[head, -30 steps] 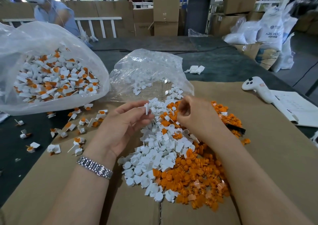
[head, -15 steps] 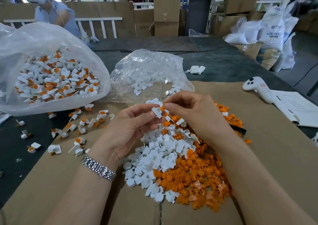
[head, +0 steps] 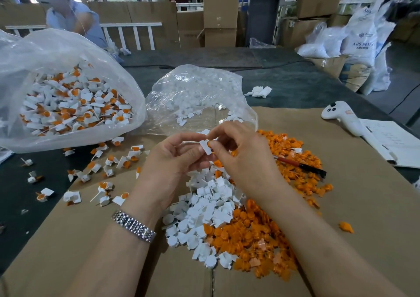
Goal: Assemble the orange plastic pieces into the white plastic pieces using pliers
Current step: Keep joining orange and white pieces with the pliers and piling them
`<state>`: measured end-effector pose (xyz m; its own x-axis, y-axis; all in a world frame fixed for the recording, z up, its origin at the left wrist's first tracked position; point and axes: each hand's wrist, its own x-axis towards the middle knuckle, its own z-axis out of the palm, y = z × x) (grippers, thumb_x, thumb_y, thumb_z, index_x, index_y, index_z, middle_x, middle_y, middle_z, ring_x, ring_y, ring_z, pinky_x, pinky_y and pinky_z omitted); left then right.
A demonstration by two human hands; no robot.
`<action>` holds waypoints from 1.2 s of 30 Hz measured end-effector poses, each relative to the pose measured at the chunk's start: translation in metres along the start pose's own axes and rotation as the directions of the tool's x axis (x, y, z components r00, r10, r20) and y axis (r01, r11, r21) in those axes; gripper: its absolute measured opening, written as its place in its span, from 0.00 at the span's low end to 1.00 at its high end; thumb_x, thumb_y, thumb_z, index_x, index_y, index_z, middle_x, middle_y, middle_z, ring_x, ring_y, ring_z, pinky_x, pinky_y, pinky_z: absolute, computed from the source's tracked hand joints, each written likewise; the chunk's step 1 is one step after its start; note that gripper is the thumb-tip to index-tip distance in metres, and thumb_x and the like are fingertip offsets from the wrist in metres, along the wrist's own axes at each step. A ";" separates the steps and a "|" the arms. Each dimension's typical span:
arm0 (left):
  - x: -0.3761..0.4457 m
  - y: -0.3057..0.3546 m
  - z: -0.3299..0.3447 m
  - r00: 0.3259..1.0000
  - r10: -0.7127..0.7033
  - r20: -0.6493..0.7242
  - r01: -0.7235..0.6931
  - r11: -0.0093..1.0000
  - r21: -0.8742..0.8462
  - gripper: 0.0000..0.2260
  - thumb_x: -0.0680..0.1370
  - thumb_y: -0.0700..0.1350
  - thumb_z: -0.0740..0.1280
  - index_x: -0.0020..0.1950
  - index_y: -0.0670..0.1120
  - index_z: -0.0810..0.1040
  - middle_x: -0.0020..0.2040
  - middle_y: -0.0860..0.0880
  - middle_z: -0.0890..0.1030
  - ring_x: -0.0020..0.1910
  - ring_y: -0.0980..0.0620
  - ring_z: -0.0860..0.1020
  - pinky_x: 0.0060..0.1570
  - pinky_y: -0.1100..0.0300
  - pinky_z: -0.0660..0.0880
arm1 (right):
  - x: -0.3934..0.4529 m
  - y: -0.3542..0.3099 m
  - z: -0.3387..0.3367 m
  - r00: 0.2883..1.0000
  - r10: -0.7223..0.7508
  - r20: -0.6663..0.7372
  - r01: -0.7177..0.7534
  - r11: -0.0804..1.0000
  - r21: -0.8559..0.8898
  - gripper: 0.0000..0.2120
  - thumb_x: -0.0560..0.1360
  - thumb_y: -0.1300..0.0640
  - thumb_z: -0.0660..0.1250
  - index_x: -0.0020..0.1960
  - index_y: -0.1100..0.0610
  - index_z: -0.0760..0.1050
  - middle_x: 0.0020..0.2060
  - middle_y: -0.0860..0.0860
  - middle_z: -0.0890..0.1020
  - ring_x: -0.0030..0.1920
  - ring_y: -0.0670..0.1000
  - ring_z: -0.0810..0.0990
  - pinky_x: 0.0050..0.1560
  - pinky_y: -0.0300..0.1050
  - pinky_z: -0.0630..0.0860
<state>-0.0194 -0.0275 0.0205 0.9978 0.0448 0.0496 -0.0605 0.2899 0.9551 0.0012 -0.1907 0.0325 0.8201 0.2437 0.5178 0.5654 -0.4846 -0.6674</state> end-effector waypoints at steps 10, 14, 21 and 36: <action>0.000 0.000 0.001 1.000 -0.015 -0.008 0.015 0.999 -0.047 0.15 0.71 0.39 0.76 0.56 0.37 0.84 0.52 0.35 0.86 0.52 0.40 0.86 0.52 0.56 0.83 | 0.001 0.001 -0.007 0.998 0.034 0.052 -0.036 0.999 0.041 0.06 0.78 0.59 0.71 0.54 0.53 0.81 0.43 0.47 0.81 0.44 0.46 0.80 0.48 0.42 0.78; -0.002 0.003 0.001 0.999 -0.038 0.000 0.038 0.995 -0.094 0.12 0.71 0.38 0.74 0.54 0.38 0.84 0.49 0.35 0.86 0.47 0.43 0.87 0.46 0.59 0.84 | 0.002 0.003 -0.012 0.995 0.018 0.093 -0.024 0.998 0.061 0.09 0.77 0.59 0.73 0.56 0.52 0.82 0.43 0.45 0.81 0.44 0.44 0.81 0.48 0.36 0.78; -0.003 0.004 0.001 0.998 -0.056 0.010 0.057 0.994 -0.095 0.06 0.71 0.38 0.74 0.47 0.41 0.81 0.45 0.36 0.86 0.43 0.44 0.87 0.43 0.60 0.84 | 0.002 0.003 -0.013 0.996 0.004 0.088 -0.008 0.999 0.046 0.09 0.75 0.58 0.75 0.54 0.55 0.82 0.42 0.47 0.83 0.44 0.42 0.81 0.48 0.32 0.77; 0.000 0.001 0.000 0.992 -0.115 -0.042 0.111 0.990 -0.084 0.03 0.67 0.37 0.77 0.38 0.42 0.86 0.47 0.36 0.86 0.47 0.42 0.87 0.43 0.60 0.83 | 0.006 0.008 -0.019 0.991 0.040 0.132 -0.028 0.995 -0.091 0.15 0.74 0.50 0.75 0.58 0.51 0.80 0.44 0.43 0.80 0.44 0.41 0.80 0.49 0.37 0.79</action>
<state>-0.0198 -0.0273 0.0220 0.9960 0.0510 -0.0728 0.0486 0.3726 0.9267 0.0085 -0.2092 0.0405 0.8463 0.3329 0.4159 0.5321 -0.5659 -0.6297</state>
